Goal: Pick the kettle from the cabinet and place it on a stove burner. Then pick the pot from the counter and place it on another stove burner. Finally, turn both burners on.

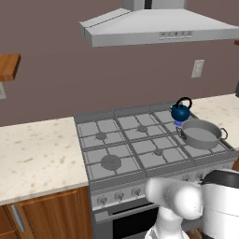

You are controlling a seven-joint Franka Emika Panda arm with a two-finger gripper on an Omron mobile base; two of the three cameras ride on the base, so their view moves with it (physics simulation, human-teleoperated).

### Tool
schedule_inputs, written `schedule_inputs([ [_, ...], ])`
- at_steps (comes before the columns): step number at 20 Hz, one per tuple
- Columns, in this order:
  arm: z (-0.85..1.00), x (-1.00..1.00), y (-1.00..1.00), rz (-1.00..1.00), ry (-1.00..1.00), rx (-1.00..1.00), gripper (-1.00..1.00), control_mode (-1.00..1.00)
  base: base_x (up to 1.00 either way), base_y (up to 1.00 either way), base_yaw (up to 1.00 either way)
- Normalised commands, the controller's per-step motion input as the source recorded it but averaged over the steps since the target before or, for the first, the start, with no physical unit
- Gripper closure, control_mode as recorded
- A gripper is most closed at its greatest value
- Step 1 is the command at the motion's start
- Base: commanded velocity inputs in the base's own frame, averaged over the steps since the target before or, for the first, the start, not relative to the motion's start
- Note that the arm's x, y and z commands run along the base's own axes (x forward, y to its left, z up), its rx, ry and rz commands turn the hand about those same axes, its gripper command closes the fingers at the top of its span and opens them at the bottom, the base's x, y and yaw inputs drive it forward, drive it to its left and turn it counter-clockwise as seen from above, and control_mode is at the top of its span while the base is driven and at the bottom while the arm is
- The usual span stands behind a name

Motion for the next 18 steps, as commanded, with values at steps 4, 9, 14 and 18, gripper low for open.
schedule_inputs([
  [4,0.47,-0.73,-0.81,0.39,-0.26,0.18,-1.0,-1.0,0.0,0.0,0.0],
  [9,0.17,-0.65,-0.86,0.59,-0.2,0.03,-1.0,-1.0,0.0,0.0,0.0],
  [14,0.03,-0.93,-0.65,0.69,-0.14,0.0,-1.0,-1.0,0.0,0.0,0.0],
  [18,0.07,-0.88,-0.75,0.66,-0.2,0.0,-1.0,-1.0,0.0,0.0,0.0],
])
